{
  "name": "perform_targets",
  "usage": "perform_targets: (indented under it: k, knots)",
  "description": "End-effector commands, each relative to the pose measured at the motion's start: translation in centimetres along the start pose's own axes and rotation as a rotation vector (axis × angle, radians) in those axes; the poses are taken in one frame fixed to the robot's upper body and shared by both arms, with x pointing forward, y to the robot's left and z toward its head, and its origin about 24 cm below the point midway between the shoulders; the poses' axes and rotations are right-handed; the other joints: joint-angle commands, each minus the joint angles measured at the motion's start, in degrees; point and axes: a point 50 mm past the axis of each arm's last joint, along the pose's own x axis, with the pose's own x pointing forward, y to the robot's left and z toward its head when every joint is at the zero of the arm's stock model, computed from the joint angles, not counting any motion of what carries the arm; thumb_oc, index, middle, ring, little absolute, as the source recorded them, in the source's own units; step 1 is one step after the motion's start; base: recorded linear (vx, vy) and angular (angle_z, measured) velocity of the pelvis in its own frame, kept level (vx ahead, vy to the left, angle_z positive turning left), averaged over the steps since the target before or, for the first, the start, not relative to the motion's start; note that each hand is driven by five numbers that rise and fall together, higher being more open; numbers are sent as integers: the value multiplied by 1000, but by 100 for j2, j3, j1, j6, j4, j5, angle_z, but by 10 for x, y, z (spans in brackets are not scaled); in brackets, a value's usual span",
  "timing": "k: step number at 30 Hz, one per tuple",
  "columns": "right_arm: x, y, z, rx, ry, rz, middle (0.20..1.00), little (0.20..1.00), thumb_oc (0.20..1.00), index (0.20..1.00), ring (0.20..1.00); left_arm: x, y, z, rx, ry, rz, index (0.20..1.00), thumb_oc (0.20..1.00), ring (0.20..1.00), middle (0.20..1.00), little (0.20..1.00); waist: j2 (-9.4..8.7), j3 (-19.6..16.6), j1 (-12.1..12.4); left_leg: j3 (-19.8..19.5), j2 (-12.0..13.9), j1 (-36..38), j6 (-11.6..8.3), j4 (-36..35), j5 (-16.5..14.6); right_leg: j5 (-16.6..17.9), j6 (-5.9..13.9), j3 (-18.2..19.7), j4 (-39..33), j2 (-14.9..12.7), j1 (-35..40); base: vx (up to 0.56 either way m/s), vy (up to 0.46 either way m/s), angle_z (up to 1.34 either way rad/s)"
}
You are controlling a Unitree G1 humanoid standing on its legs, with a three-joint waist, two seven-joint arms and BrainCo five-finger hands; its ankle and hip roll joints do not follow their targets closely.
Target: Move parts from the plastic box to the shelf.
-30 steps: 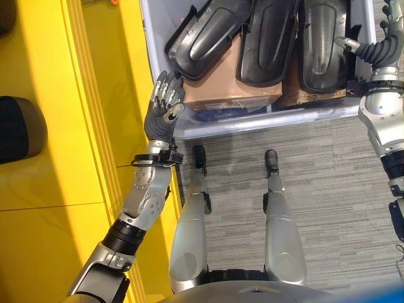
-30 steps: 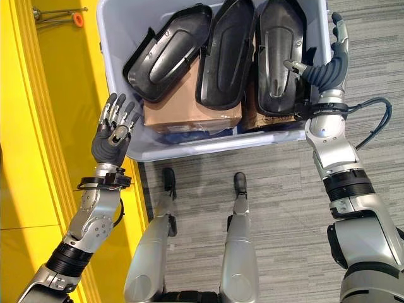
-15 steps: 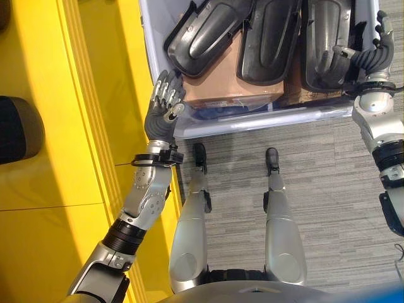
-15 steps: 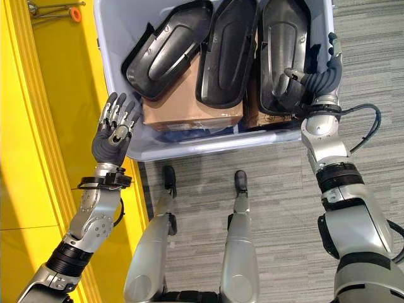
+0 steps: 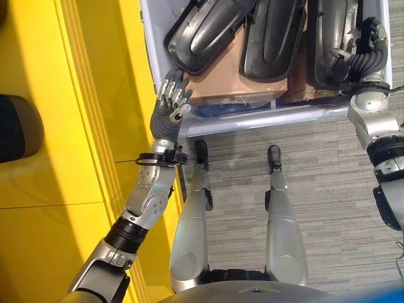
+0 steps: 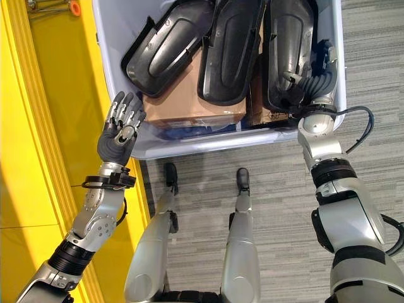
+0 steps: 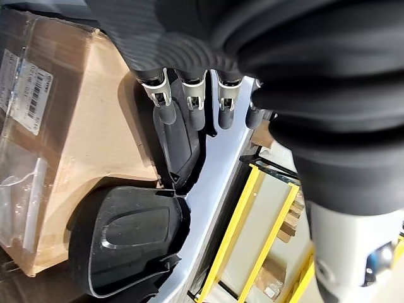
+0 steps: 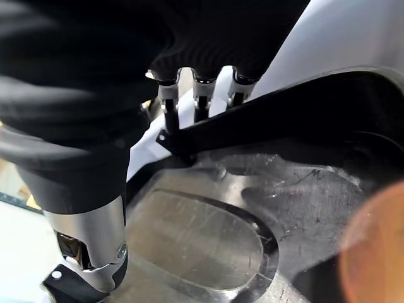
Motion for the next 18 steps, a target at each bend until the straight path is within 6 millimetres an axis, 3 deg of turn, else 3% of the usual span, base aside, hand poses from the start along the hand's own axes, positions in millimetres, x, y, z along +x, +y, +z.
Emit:
perform_targets:
  k: [1,8,18]
  knots:
    - [11,-16,18,20,-59,-74,1000,1000,1000,1000,1000,-1,-14,26,-13,-134,-82,1000,1000,1000,1000,1000,31,-92,66,-41,265,470,-150,375,-1015,-261,-377,-152,281,243,-25,0,0,0]
    - [12,-24,10,13,-27,-103,1000,1000,1000,1000,1000,0,-14,28,-12,-144,-83,1000,1000,1000,1000,1000,44,-92,60,-26,263,409,-149,385,-1002,-220,-380,-144,292,246,-107,-2,0,1]
    - [4,-27,21,26,-134,-103,1000,1000,1000,1000,1000,-1,-10,31,-7,-163,-64,1000,1000,1000,1000,1000,-13,-92,-29,-22,261,416,-139,406,-1024,-235,-380,-127,335,272,-140,0,0,0]
